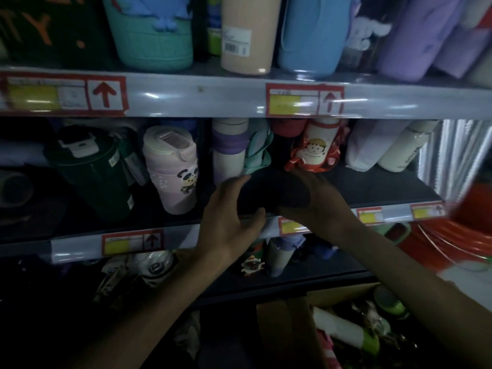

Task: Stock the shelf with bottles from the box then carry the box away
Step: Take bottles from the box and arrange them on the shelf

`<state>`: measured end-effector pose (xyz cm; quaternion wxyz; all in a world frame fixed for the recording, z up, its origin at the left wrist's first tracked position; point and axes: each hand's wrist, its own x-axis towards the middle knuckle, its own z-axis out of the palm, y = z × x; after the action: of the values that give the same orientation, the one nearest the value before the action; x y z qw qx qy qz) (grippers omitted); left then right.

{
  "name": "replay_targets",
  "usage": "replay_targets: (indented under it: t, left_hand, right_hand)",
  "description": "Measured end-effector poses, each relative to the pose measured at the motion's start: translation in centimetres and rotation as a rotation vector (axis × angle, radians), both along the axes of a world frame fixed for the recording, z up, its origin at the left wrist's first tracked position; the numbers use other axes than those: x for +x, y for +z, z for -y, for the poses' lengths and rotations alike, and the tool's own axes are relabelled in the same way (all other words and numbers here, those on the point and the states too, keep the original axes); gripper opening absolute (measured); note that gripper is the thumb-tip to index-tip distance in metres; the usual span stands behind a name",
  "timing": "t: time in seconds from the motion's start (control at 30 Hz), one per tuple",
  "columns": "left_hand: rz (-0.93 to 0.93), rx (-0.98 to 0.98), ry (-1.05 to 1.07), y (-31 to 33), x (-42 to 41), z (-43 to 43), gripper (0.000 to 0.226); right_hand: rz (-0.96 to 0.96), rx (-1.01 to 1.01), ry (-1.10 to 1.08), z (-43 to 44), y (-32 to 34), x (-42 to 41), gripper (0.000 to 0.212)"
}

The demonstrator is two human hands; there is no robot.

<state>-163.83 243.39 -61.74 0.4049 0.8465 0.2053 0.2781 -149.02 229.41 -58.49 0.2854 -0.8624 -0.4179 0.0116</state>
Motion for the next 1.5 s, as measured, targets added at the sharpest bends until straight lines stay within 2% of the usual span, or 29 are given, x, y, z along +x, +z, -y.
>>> replay_targets:
  t: [0.1,0.2,0.37,0.6,0.8,0.87,0.97,1.1,1.3,1.5]
  left_hand:
    - [-0.062,0.254,-0.059,-0.4,0.0,1.2,0.07]
    - [-0.172,0.399,-0.117,-0.8,0.2,2.8,0.077]
    - [-0.245,0.549,-0.26,-1.6,1.2,6.7,0.081]
    - [-0.393,0.732,-0.518,-3.9,3.0,13.2,0.086]
    - [-0.469,0.814,-0.707,-8.3,5.4,19.0,0.086]
    - [-0.539,0.821,-0.767,-10.2,6.6,21.2,0.085]
    - [-0.53,0.899,-0.836,-13.2,9.0,24.0,0.083]
    - [-0.628,1.008,-0.863,-17.1,13.1,27.3,0.085]
    - [-0.695,1.185,-0.794,-22.2,20.3,31.4,0.094]
    - [-0.678,1.353,-0.822,-24.9,25.4,35.1,0.1]
  right_hand:
    - [0.065,-0.063,0.016,3.5,0.4,-0.5,0.094]
    - [0.157,-0.173,-0.009,6.8,0.2,-0.7,0.112]
    - [0.08,-0.458,-0.11,12.9,0.5,-1.5,0.126]
    - [0.052,-0.728,-0.145,24.1,0.4,-4.1,0.112]
    - [-0.117,-0.839,-0.198,31.6,-7.1,-2.6,0.113]
    - [-0.201,-0.876,-0.22,33.2,-8.3,-2.8,0.102]
    - [-0.271,-0.892,-0.241,35.5,-10.3,-2.7,0.077]
    - [-0.3,-0.866,-0.291,38.1,-12.2,-3.3,0.072]
    - [-0.277,-0.843,-0.371,39.8,-13.1,-3.6,0.077]
    - [-0.353,-0.822,-0.343,40.1,-12.8,-3.8,0.059]
